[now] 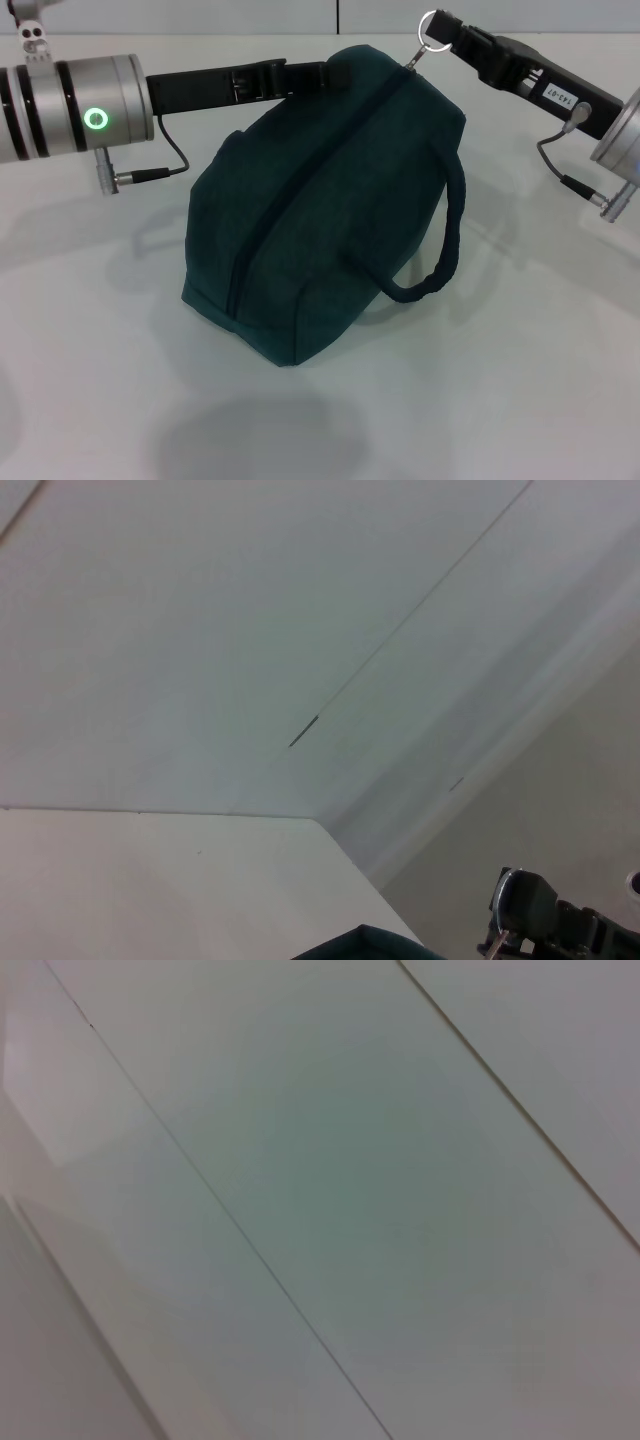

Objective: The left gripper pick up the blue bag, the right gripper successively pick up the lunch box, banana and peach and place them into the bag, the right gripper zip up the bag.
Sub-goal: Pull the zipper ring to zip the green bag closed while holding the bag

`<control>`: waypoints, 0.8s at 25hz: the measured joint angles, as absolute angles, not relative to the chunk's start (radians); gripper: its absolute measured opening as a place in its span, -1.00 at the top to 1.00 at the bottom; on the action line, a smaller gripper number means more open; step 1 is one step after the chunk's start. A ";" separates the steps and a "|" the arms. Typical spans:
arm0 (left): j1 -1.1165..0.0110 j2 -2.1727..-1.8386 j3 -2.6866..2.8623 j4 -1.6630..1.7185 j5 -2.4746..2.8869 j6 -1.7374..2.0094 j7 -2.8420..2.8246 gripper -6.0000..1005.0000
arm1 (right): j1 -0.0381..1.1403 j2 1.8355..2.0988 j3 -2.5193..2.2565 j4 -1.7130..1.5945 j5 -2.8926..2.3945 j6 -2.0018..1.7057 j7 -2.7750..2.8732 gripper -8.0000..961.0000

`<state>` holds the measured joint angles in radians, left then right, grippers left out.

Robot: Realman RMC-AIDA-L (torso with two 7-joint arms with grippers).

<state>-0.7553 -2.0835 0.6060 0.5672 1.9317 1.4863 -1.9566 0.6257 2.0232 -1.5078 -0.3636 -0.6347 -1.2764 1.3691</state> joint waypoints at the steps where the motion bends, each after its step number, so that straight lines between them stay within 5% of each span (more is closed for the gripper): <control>1: -0.755 -2.084 0.606 0.567 1.932 1.486 -1.955 0.38 | 0.625 2.023 -1.508 -0.364 -0.634 -1.277 1.371 0.94; 6: -0.751 -2.086 0.607 0.567 1.908 1.504 -1.914 0.62 | 0.609 2.023 -1.489 -0.363 -0.632 -1.314 1.399 0.92; 20: -0.702 -2.085 0.760 0.574 1.755 1.599 -1.756 0.73 | 0.592 2.020 -1.459 -0.288 -0.593 -1.331 1.549 0.87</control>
